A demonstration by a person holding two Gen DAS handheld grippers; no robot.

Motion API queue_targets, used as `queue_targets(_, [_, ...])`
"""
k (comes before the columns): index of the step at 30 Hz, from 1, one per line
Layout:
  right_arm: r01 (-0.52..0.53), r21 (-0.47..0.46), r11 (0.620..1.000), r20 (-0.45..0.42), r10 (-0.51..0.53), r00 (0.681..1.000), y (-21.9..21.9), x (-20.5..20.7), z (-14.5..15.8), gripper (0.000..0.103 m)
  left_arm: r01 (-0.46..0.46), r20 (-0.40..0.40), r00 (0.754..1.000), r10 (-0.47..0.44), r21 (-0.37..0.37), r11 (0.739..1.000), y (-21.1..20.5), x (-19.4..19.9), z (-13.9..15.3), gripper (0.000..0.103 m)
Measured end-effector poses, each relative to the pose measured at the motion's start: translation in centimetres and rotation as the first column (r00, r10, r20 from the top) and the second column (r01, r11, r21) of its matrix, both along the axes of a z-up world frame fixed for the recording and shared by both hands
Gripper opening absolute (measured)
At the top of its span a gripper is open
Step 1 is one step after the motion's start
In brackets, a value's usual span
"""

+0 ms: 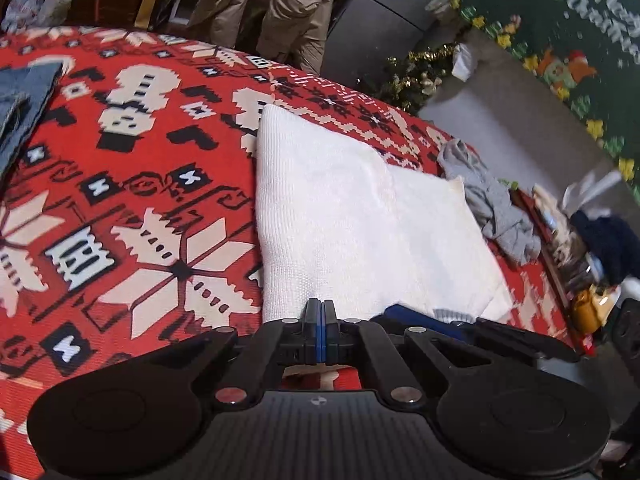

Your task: Fold clothes

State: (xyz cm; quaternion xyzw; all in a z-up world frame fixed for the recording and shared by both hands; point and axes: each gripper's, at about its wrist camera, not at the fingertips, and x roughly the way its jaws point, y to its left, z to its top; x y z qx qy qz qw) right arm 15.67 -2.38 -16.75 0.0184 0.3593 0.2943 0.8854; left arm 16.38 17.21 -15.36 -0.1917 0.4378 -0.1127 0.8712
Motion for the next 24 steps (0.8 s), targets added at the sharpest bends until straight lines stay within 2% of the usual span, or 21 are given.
queue_targets(2, [0.009,0.013,1.000,-0.014,-0.009,1.000,-0.6,-0.2,-0.2,0.012,-0.001,-0.003,1.000,0.001,0.009,1.000,-0.1,-0.2,0.2,0.003])
queue_targets(7, [0.075,0.025,0.997,-0.064,-0.074,0.995,-2.6,-0.3,0.3,0.010,-0.012,-0.003,1.000,0.012,-0.024,1.000,0.6,-0.8,0.6,0.002])
queue_targets(10, [0.110,0.135,0.985,-0.114,-0.095,0.989,-3.9,0.3,1.5,0.016,-0.028,0.071,0.997,0.035,-0.100,0.995,1.2,-1.1,2.1,0.004])
queue_targets(12, [0.110,0.199,0.974,-0.088,-0.094,0.992,-4.1,0.7,2.6,0.016,-0.031,0.097,0.994,0.042,-0.110,0.993,1.1,-0.1,2.5,0.004])
queue_targets(16, [0.091,0.196,0.977,0.011,-0.095,0.995,-2.7,1.5,3.1,0.014,-0.051,0.071,0.996,0.057,-0.088,0.995,0.5,2.9,1.4,0.004])
queue_targets(19, [0.071,0.153,0.986,0.020,-0.075,0.997,-0.9,1.7,1.3,0.010,-0.043,0.026,0.999,0.045,-0.075,0.996,0.3,3.5,0.0,0.004])
queue_targets(24, [0.056,0.044,0.997,0.018,-0.057,0.998,1.1,1.9,-1.0,0.007,-0.018,0.002,1.000,0.018,-0.059,0.998,0.6,2.2,-0.2,0.003])
